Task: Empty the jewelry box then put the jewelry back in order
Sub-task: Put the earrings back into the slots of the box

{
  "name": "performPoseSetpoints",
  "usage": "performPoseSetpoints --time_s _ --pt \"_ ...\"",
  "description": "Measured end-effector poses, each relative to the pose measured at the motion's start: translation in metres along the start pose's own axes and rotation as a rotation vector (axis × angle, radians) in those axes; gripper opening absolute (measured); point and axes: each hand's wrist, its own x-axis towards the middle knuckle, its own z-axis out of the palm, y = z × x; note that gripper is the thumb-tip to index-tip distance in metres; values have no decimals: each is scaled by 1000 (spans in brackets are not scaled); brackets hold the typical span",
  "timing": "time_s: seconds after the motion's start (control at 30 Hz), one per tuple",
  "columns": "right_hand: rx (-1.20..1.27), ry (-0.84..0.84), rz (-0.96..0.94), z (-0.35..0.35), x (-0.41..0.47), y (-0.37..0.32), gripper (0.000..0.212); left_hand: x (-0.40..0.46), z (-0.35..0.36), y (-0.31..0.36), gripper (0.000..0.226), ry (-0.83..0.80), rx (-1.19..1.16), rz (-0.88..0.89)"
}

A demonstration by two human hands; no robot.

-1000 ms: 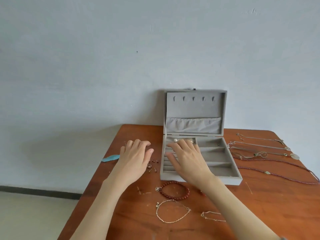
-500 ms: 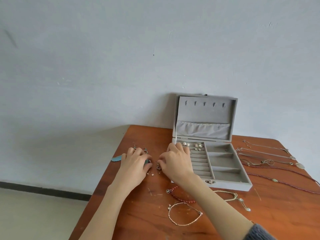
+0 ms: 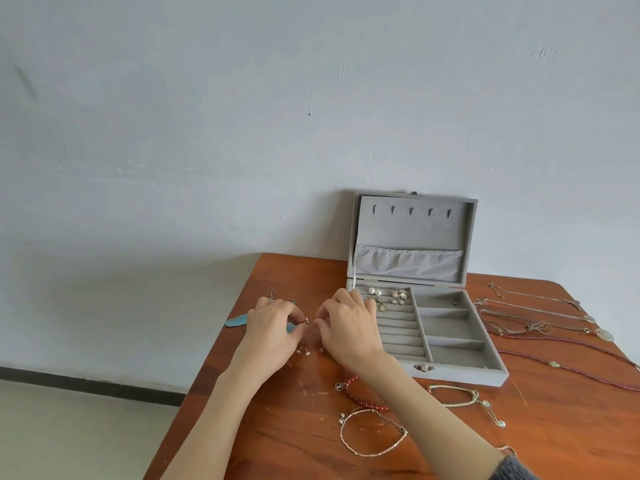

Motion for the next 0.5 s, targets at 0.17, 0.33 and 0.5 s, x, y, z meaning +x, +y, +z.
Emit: performPoseSetpoints --time_s 0.17,0.33,0.5 --pt "297 75 -1 -19 -6 7 11 -3 -14 14 12 -12 -323 -82" --pt "498 85 132 -49 -18 30 7 -5 -23 43 10 -9 -555 -135" --pt "707 44 301 -65 -33 62 11 -5 -10 64 8 -82 -560 -145"
